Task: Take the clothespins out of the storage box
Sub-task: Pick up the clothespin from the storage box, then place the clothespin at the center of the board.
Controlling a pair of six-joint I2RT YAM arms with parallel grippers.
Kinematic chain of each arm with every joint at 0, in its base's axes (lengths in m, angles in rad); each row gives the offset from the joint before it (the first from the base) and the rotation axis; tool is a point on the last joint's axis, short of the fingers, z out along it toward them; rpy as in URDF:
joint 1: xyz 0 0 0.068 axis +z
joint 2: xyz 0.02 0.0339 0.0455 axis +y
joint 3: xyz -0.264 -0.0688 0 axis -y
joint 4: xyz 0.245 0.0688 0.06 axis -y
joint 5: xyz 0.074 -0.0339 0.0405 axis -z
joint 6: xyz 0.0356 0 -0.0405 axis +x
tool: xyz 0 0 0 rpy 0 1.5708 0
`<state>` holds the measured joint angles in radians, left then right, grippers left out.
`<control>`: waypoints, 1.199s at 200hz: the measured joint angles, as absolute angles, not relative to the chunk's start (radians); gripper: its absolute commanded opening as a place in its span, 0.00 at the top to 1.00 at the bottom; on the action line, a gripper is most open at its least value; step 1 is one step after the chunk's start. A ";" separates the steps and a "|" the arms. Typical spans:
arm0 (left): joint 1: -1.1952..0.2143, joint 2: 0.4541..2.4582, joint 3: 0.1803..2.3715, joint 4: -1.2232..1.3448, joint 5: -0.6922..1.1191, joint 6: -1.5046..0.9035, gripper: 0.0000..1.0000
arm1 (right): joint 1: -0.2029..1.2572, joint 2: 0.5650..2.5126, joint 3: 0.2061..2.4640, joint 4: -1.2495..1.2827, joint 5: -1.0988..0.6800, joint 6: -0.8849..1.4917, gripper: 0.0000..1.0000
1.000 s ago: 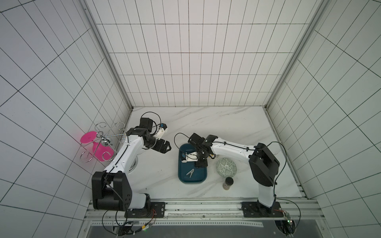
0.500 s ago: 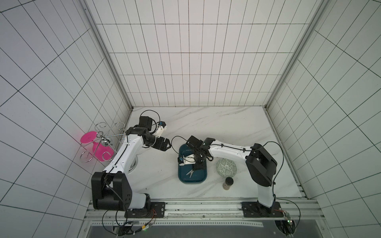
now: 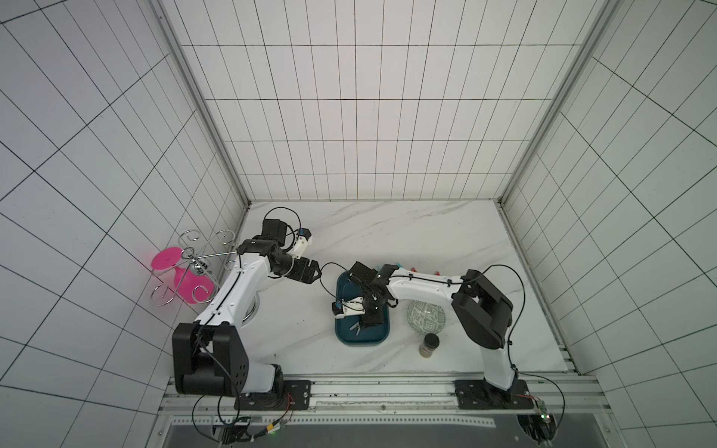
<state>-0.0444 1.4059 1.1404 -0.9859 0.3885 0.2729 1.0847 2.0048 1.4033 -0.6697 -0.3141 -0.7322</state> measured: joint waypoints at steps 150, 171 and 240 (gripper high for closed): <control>-0.045 1.458 1.145 -1.002 0.417 0.278 0.11 | 0.927 1.789 1.407 -0.722 -0.315 -0.655 0.85; -0.047 1.457 1.145 -1.007 0.435 0.289 0.11 | 0.847 1.746 1.427 -0.746 -0.312 -0.535 0.87; -0.115 1.452 1.144 -1.010 0.466 0.342 0.11 | 0.543 1.699 1.430 -0.782 -0.165 -0.008 0.89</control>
<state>-0.1154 1.4517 1.1442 -1.0100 0.4664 0.3420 0.5430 1.6993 1.4303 -0.7822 -0.1646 -0.0082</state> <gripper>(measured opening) 0.891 0.120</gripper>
